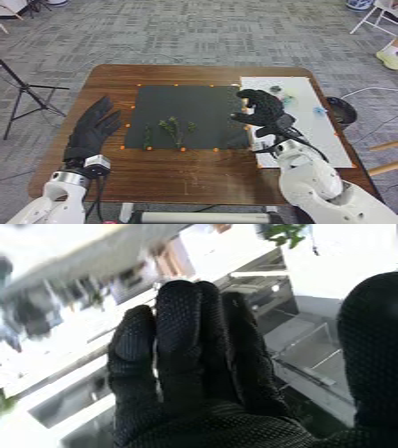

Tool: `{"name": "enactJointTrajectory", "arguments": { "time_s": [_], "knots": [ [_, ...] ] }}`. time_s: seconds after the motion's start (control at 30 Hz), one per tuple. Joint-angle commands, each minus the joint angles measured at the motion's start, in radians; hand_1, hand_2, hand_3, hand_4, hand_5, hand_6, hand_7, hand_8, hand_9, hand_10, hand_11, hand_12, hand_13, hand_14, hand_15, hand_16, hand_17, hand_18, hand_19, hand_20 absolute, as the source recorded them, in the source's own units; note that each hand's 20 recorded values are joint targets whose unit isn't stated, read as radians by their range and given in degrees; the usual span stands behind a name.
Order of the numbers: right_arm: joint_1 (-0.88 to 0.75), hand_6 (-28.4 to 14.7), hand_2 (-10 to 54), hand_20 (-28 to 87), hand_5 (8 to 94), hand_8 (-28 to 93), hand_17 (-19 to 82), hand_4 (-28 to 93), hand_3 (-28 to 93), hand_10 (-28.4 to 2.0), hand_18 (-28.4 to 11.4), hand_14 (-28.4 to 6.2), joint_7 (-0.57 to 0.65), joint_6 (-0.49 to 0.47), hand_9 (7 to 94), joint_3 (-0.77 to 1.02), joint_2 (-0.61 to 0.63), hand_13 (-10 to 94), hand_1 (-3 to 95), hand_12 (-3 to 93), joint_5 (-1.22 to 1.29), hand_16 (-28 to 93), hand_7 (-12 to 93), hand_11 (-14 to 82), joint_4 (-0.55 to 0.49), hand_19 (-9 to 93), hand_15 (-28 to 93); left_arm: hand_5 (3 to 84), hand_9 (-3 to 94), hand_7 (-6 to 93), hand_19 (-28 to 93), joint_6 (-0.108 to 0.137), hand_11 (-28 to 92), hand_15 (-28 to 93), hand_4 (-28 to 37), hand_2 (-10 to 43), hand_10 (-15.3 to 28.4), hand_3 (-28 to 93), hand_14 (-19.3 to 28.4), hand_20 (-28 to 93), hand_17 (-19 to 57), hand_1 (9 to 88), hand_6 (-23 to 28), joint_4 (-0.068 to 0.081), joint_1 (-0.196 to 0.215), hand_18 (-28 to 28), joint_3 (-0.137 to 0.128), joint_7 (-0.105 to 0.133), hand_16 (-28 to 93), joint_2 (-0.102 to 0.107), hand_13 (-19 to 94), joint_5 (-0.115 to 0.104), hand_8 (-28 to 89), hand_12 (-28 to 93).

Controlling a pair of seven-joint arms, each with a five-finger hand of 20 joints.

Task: Arrange flowers

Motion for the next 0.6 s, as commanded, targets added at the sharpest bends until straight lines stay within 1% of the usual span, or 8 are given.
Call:
{"name": "enactJointTrajectory", "arguments": {
  "time_s": [0.03,0.07,0.13,0.23,0.33,0.43,0.53,0.6],
  "knots": [
    [0.185,-7.1,-9.5,44,48.9,-10,33,-28,73,-14.4,-18.0,-11.6,0.208,-0.1,54.5,0.0,0.007,58,24.2,32.4,-0.021,27,28,49.9,0.11,85,72,22.7,16.8,17.4,36,-0.001,14,25,-25.3,-5.3,9.4,66,12.5,12,-10.7,28.4,1.6,-0.018,-0.005,18.8,0.018,0.018,6,0.021,16,-0.001,-8,19],
    [0.206,-7.1,-9.5,43,49.4,-10,34,-28,71,-14.1,-17.7,-11.0,0.221,-0.094,57.2,-0.015,0.013,61,24.1,31.6,-0.026,27,30,48.2,0.123,86,70,22.7,16.8,17.4,36,-0.001,14,25,-25.3,-5.3,9.4,66,12.5,12,-10.7,28.4,1.6,-0.017,-0.006,18.8,0.02,0.017,6,0.024,16,-0.001,-8,19],
    [0.252,-7.1,-9.5,41,50.8,-12,36,-28,68,-13.8,-17.6,-10.2,0.245,-0.143,60.7,-0.046,0.023,63,24.2,31.6,-0.066,27,39,47.7,0.143,88,69,22.6,16.8,17.4,36,-0.001,15,25,-25.3,-5.3,9.5,66,12.5,12,-10.7,28.4,1.6,-0.017,-0.011,18.8,0.024,0.015,6,0.031,16,-0.003,-8,19],
    [0.313,-5.5,-9.5,43,55.8,-15,37,-28,64,-12.6,-18.3,-9.7,0.252,-0.171,66.0,-0.103,0.038,66,26.1,33.7,-0.062,30,51,51.6,0.166,91,70,22.6,16.8,17.4,36,-0.001,14,24,-25.3,-5.3,9.5,66,12.5,12,-10.7,28.4,1.6,-0.021,-0.011,18.8,0.025,0.015,6,0.035,16,0.001,-8,19],
    [0.363,-3.7,-9.5,53,61.9,-17,41,-28,62,-11.2,-19.7,-10.3,0.234,-0.205,72.3,-0.161,0.04,71,26.9,36.0,-0.07,34,58,56.0,0.183,93,75,22.6,16.8,17.4,36,-0.005,15,25,-25.3,-5.3,9.5,66,12.5,12,-10.7,28.4,1.6,-0.031,-0.004,18.8,0.02,0.023,6,0.041,16,-0.014,-8,19],
    [0.43,-2.2,-9.5,63,66.9,-17,45,-28,61,-10.8,-19.9,-10.0,0.222,-0.238,77.8,-0.233,0.024,75,27.3,37.7,-0.079,37,61,59.0,0.215,93,79,22.7,16.8,17.3,36,-0.002,15,25,-25.3,-5.3,9.5,66,12.7,12,-10.7,28.4,1.7,-0.036,-0.003,18.8,0.012,0.02,6,0.052,16,0.003,-8,19],
    [0.497,-1.3,-9.5,69,70.0,-16,49,-28,59,-10.6,-19.8,-9.1,0.215,-0.304,81.2,-0.301,0.008,78,28.9,38.1,-0.049,38,63,60.1,0.253,93,80,22.7,16.9,17.3,36,-0.006,15,25,-25.3,-5.3,9.5,66,12.6,12,-10.7,28.4,1.6,-0.022,-0.034,18.8,0.019,0.008,6,0.063,16,0.008,-8,19],
    [0.536,-0.9,-9.5,70,70.4,-16,50,-28,58,-10.4,-19.8,-8.6,0.211,-0.33,82.3,-0.342,-0.004,79,29.6,38.3,-0.068,39,64,60.3,0.289,93,81,22.7,16.9,17.3,36,-0.009,14,25,-25.3,-5.3,9.5,66,12.7,12,-10.7,28.4,1.6,-0.017,-0.055,18.8,0.025,0.01,6,0.075,16,0.004,-8,19]
  ]
}}
